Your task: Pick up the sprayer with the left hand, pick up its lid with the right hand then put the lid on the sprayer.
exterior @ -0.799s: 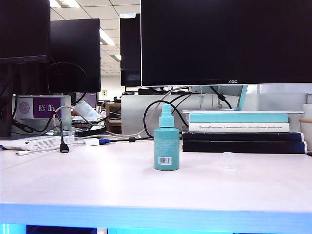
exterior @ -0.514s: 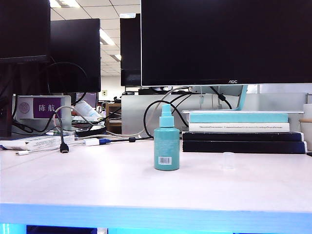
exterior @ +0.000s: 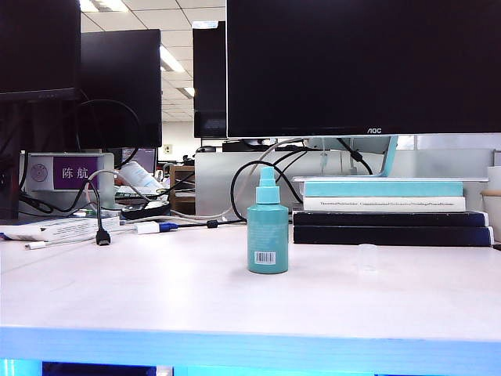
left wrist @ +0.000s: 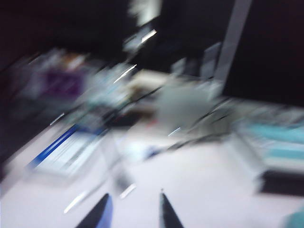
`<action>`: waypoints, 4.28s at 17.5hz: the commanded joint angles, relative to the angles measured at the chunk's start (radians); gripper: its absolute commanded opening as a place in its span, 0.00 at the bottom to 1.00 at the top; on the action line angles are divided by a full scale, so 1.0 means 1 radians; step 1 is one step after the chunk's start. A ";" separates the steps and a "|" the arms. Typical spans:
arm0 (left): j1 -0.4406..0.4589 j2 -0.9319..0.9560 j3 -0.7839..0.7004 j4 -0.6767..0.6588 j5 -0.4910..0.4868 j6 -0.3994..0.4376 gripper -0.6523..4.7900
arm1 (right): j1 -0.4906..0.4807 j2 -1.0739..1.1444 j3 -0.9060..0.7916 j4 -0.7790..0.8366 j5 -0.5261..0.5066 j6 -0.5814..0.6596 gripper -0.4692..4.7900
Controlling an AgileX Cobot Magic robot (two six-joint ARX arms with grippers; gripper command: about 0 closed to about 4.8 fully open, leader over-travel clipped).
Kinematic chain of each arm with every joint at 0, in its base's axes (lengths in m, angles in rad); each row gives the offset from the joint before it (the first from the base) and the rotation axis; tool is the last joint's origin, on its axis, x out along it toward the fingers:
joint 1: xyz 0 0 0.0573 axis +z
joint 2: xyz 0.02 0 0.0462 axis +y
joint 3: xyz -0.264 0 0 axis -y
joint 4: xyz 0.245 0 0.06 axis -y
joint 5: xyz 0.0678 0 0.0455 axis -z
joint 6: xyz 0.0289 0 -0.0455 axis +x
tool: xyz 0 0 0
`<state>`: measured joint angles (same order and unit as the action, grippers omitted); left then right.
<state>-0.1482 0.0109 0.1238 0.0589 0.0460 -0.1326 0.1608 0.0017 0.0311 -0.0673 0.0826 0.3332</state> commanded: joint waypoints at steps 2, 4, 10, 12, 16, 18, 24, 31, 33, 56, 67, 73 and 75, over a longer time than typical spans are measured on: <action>0.001 0.089 0.027 0.187 0.083 -0.036 0.35 | 0.000 0.006 0.082 0.050 0.031 0.053 0.09; 0.001 0.174 0.040 0.264 0.096 -0.036 0.35 | -0.003 0.048 0.129 0.058 0.031 0.063 0.09; 0.001 0.802 0.149 0.717 0.498 0.126 0.35 | -0.006 0.613 0.388 0.176 -0.159 -0.051 0.09; 0.000 0.968 0.207 0.756 0.607 0.170 0.36 | -0.012 0.793 0.478 0.161 -0.266 -0.124 0.09; -0.004 1.219 0.285 0.780 0.651 0.259 0.76 | -0.030 1.078 0.605 0.183 -0.347 -0.142 0.09; -0.005 1.307 0.306 0.780 0.710 0.283 0.81 | -0.031 1.142 0.607 0.241 -0.357 -0.234 0.09; -0.038 1.553 0.406 0.785 0.896 0.419 0.81 | -0.031 1.276 0.608 0.285 -0.479 -0.297 0.49; -0.113 1.810 0.563 0.788 1.017 0.436 0.81 | -0.029 1.399 0.608 0.327 -0.510 -0.304 0.66; -0.145 1.846 0.588 0.789 1.018 0.440 0.81 | -0.026 1.426 0.608 0.327 -0.534 -0.308 0.66; -0.308 2.065 0.778 0.768 0.915 0.432 0.86 | 0.090 1.650 0.608 0.422 -0.403 -0.409 0.53; -0.312 2.077 0.783 0.768 0.888 0.433 0.73 | 0.089 1.696 0.608 0.563 -0.403 -0.325 0.27; -0.312 2.078 0.783 0.766 0.872 0.436 0.67 | 0.090 1.642 0.705 0.460 -0.504 -0.253 0.27; -0.312 2.083 0.783 0.767 0.875 0.436 0.67 | 0.090 1.559 0.781 0.301 -0.546 -0.243 0.27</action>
<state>-0.4576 2.0922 0.9035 0.8192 0.9154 0.2989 0.2501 1.5867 0.7872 0.2970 -0.4400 0.0822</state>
